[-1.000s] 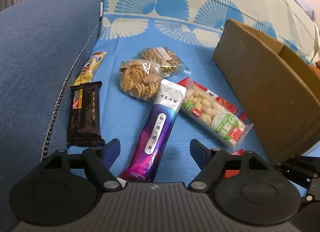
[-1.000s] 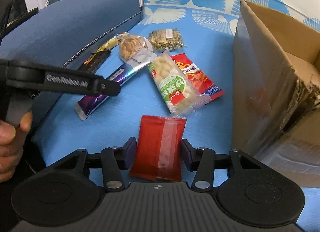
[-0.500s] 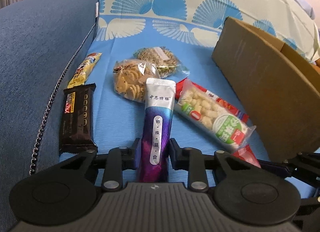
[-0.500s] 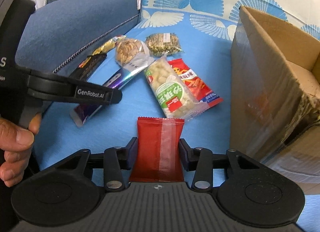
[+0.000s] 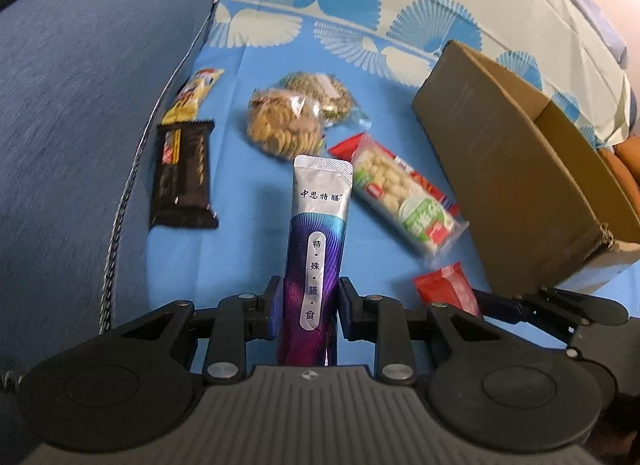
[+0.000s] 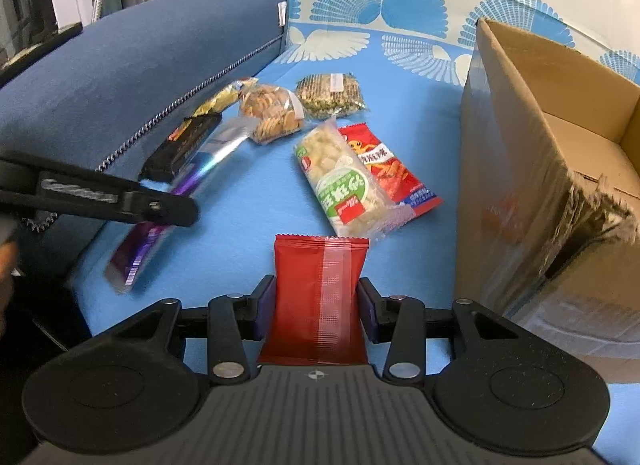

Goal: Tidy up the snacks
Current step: 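Hold the tube snack in the left tool while the right tool holds the red packet, then carry the tube snack in the left tool while the right tool carries the red packet over the box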

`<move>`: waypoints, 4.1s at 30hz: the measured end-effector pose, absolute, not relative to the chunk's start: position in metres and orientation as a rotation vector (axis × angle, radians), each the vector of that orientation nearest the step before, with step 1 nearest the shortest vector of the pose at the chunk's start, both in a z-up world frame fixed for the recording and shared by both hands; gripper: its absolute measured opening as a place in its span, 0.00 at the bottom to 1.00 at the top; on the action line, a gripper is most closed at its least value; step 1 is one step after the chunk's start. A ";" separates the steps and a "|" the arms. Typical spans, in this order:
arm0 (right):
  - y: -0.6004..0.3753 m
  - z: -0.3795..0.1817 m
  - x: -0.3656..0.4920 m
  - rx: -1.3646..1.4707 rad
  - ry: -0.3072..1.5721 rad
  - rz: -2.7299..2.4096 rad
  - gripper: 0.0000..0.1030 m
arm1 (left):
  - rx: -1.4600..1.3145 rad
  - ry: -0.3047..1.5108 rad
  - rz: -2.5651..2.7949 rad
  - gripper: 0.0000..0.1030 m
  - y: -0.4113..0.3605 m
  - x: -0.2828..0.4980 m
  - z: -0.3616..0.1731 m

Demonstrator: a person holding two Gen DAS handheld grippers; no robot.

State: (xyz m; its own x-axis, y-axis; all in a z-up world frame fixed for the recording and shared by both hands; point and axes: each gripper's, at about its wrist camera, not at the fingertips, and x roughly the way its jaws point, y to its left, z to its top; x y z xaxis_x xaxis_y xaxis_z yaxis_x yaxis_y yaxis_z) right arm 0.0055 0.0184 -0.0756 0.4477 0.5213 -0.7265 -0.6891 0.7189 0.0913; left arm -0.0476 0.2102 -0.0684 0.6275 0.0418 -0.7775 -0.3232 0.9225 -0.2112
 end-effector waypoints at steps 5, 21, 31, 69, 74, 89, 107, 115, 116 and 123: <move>0.017 -0.086 0.007 -0.232 0.855 0.743 0.45 | -0.345 0.947 0.248 0.32 0.210 -0.042 -0.079; 0.013 -0.085 0.001 -0.294 0.847 0.754 0.54 | -0.304 0.966 0.249 0.51 0.203 -0.033 -0.084; 0.014 -0.083 -0.005 -0.344 0.811 0.769 0.45 | -0.266 0.969 0.255 0.49 0.199 -0.031 -0.085; 0.008 -0.080 -0.006 -0.340 0.796 0.749 0.43 | -0.237 0.950 0.233 0.25 0.193 -0.032 -0.083; 0.007 -0.077 -0.008 -0.337 0.778 0.749 0.43 | -0.235 0.936 0.227 0.24 0.193 -0.034 -0.081; 0.006 -0.073 -0.010 -0.328 0.747 0.745 0.43 | -0.223 0.887 0.222 0.18 0.191 -0.039 -0.075; 0.003 -0.066 -0.010 -0.308 0.692 0.740 0.42 | -0.225 0.778 0.222 0.16 0.191 -0.050 -0.062; -0.002 -0.049 -0.010 -0.262 0.621 0.738 0.42 | -0.240 0.721 0.215 0.16 0.192 -0.058 -0.055; -0.002 -0.048 -0.010 -0.261 0.613 0.738 0.42 | -0.244 0.712 0.215 0.16 0.193 -0.060 -0.054; -0.003 -0.033 -0.013 -0.244 0.541 0.760 0.42 | -0.256 0.654 0.218 0.16 0.192 -0.069 -0.046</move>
